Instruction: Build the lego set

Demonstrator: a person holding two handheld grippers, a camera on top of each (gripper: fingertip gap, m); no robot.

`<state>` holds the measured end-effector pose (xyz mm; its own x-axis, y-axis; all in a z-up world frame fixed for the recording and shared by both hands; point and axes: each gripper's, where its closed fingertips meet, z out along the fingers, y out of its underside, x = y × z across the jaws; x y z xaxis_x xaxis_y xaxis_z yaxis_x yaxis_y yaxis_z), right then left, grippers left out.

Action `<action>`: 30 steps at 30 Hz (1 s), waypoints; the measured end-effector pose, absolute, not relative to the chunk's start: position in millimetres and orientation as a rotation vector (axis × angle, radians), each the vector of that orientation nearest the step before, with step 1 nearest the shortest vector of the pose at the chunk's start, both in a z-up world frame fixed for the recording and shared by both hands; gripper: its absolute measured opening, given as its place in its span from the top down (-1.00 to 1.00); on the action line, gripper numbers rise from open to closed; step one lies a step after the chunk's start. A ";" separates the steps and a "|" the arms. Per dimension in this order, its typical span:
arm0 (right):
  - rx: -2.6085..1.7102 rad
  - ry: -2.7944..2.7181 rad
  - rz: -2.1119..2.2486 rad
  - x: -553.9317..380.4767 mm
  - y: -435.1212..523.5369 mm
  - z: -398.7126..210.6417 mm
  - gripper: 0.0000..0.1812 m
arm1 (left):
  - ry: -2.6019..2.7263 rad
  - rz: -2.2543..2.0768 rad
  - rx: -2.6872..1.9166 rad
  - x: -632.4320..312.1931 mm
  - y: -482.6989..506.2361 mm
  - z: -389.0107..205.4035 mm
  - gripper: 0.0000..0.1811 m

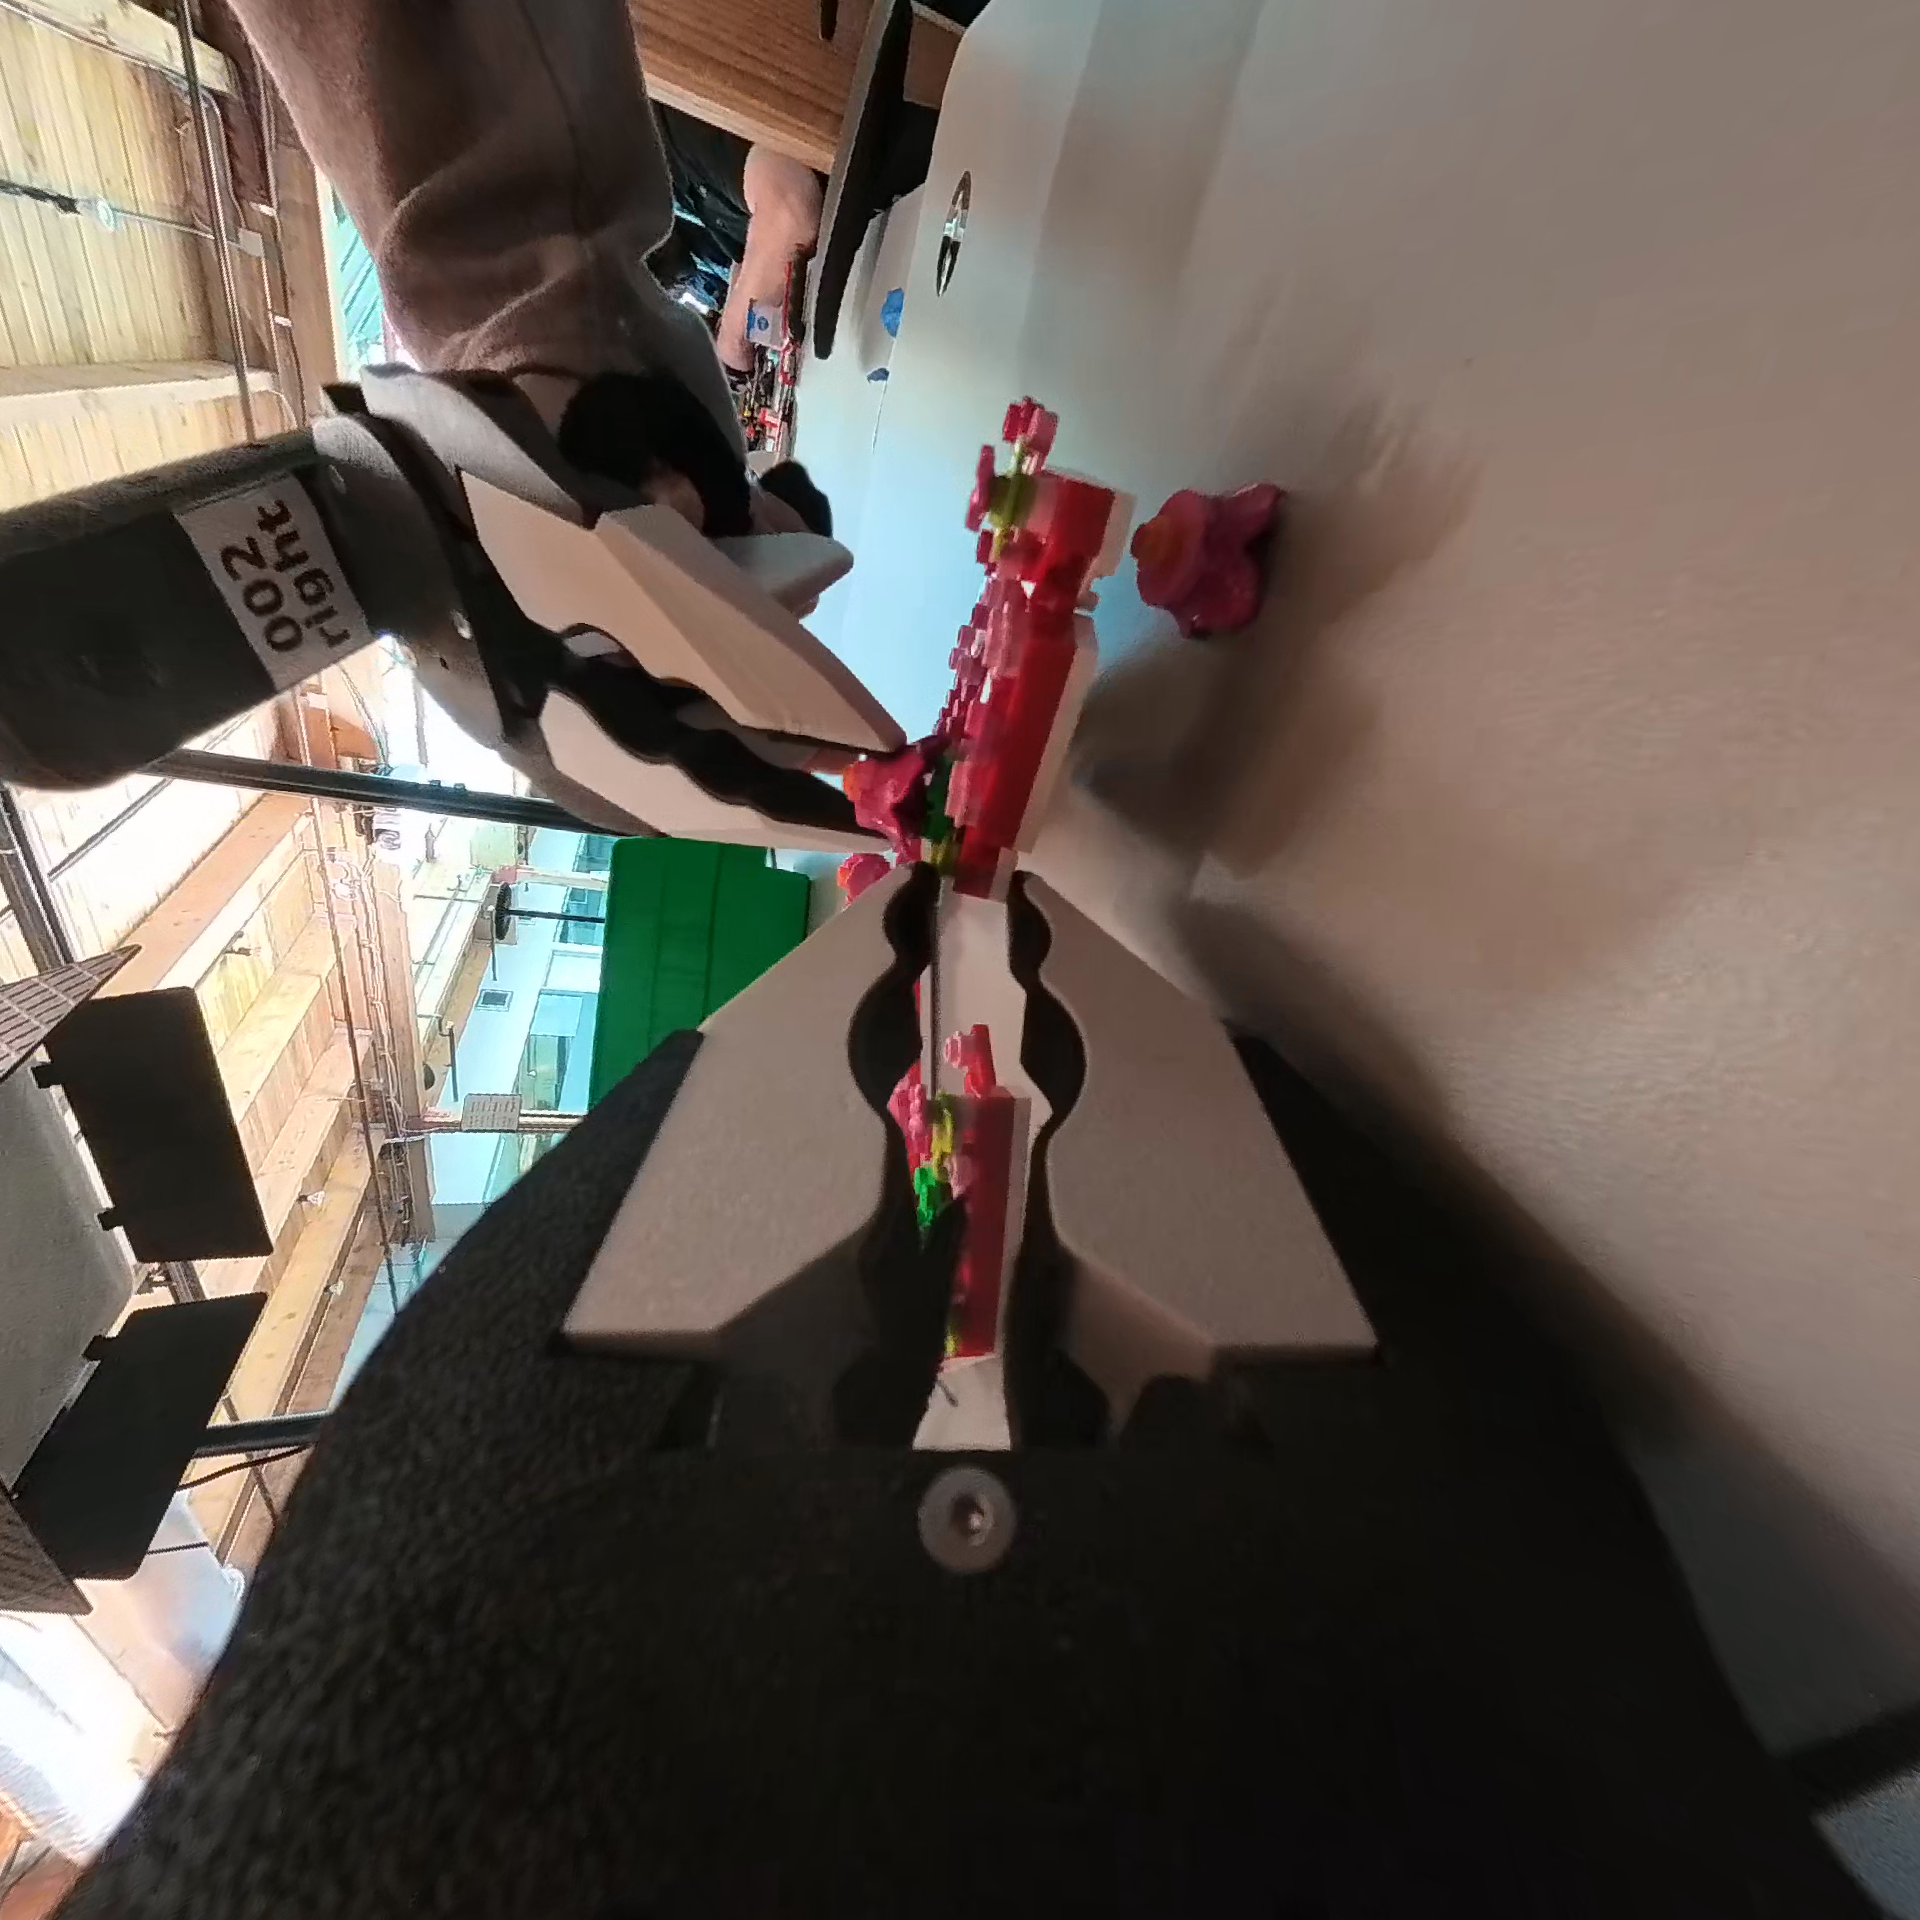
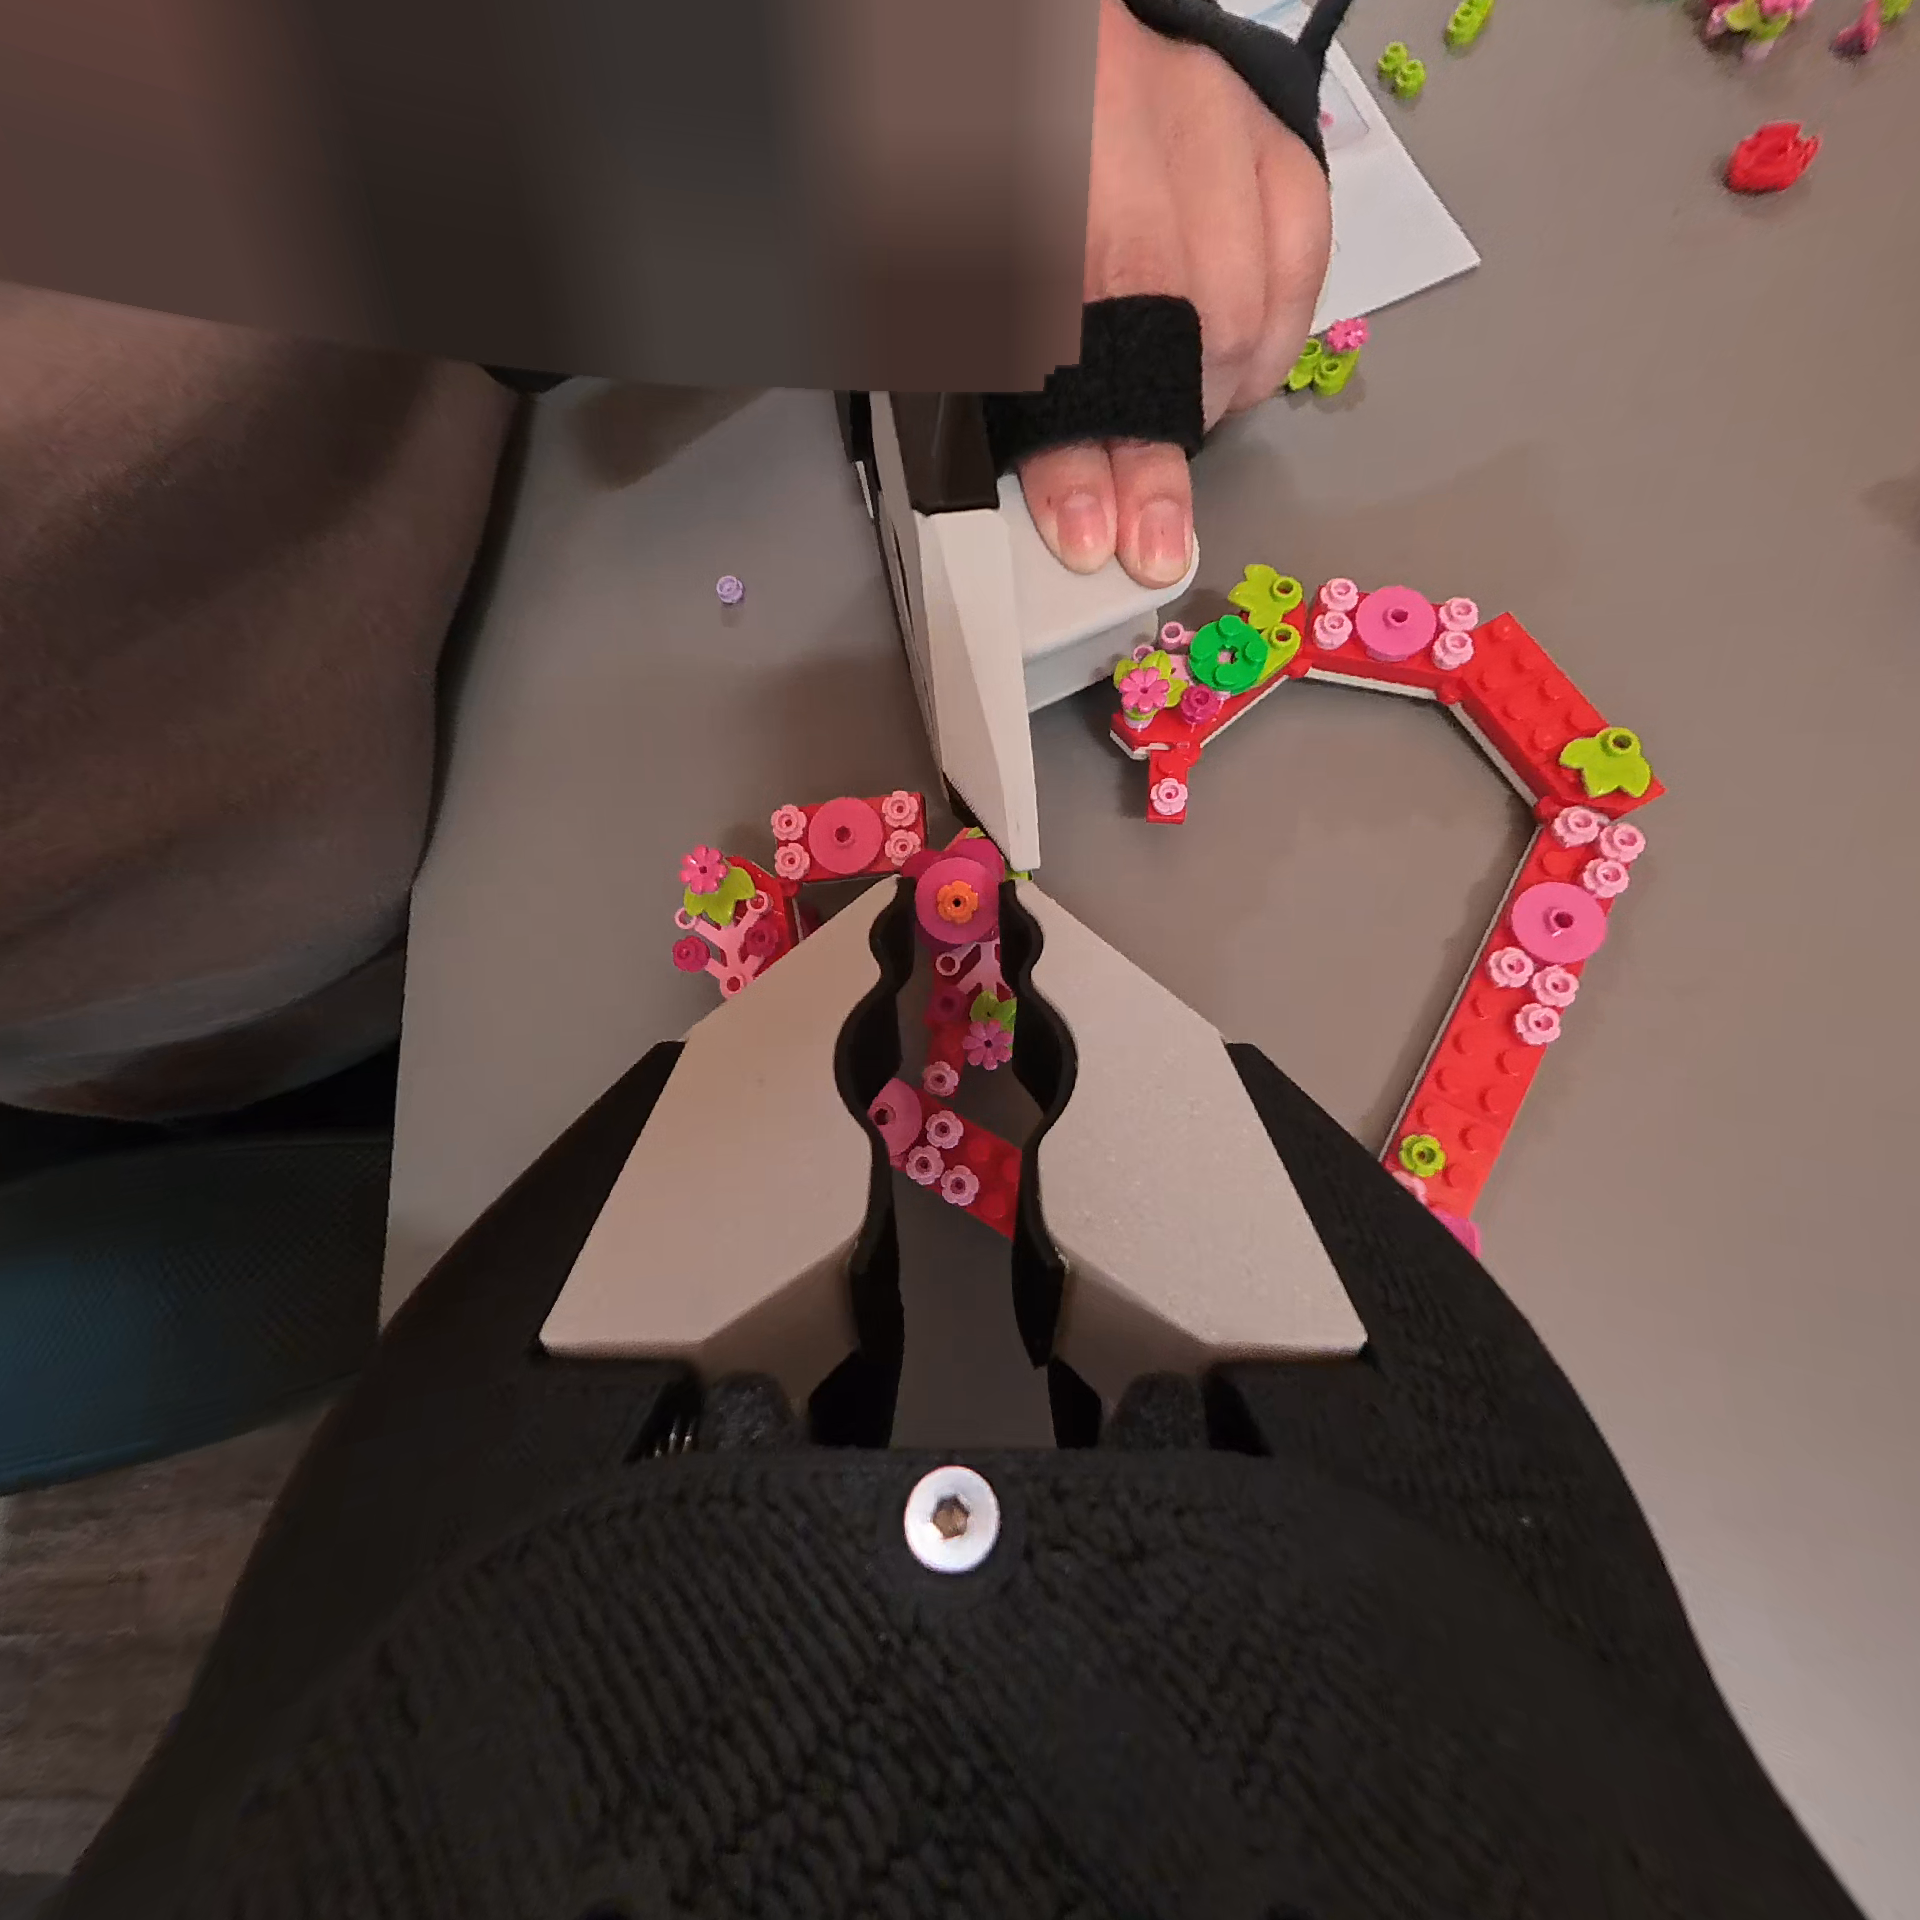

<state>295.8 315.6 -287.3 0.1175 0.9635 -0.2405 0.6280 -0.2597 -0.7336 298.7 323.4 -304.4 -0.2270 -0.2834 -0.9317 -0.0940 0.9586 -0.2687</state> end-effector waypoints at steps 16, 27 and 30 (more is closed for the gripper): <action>-2.041 -1.407 1.070 296.8 313.5 -291.1 0.84 | 1.824 -0.188 -0.284 298.6 322.1 -308.0 0.88; -2.019 -1.496 0.933 296.4 313.3 -292.8 0.84 | 1.827 -0.190 -0.289 298.4 322.3 -308.3 0.87; -1.979 -1.603 0.829 296.8 312.8 -293.9 0.84 | 1.828 -0.190 -0.291 298.4 322.4 -308.4 0.87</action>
